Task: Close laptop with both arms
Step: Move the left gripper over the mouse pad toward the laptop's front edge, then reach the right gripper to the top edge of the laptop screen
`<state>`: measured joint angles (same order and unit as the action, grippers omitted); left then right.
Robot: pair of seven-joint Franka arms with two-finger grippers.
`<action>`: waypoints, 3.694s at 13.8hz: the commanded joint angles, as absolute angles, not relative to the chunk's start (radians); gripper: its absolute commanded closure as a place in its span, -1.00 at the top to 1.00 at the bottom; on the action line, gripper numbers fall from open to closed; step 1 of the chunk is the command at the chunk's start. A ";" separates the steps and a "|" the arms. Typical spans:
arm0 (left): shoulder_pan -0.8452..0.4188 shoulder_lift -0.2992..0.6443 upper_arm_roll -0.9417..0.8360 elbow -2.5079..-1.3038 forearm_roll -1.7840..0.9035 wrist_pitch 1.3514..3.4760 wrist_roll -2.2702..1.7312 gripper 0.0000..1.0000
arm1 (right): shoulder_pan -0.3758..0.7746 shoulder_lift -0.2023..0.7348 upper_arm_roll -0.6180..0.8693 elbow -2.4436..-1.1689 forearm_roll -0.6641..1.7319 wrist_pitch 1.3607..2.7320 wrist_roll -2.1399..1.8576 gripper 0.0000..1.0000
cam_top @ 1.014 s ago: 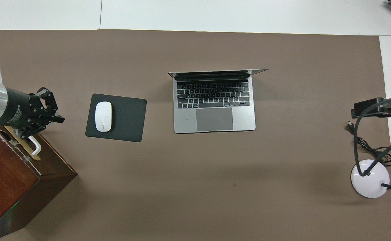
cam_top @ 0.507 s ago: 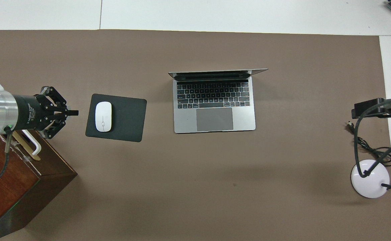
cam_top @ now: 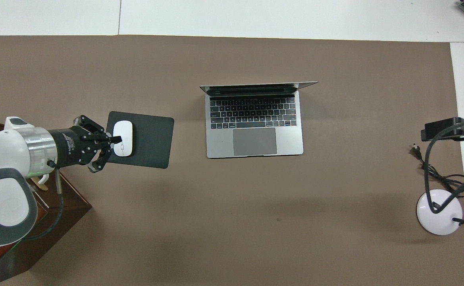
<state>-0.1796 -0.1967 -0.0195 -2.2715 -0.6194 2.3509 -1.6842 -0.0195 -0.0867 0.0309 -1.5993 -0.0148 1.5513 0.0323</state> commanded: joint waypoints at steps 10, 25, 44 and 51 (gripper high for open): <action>-0.628 -0.055 -0.011 -2.464 -1.181 3.063 -1.991 -1.00 | -0.028 -0.114 0.037 -1.626 0.014 1.572 -0.023 0.86; -0.761 0.325 -0.011 -2.145 -1.417 3.191 -1.990 -1.00 | 0.009 -0.112 0.052 -1.629 0.014 1.623 0.161 -1.00; -0.833 0.408 -0.011 -2.137 -1.413 3.264 -1.988 -1.00 | 0.218 0.038 0.054 -1.666 -0.054 1.950 0.465 -1.00; -0.845 0.417 -0.011 -2.141 -1.411 3.281 -1.988 -1.00 | 0.285 0.116 0.054 -1.643 -0.126 2.034 0.563 -1.00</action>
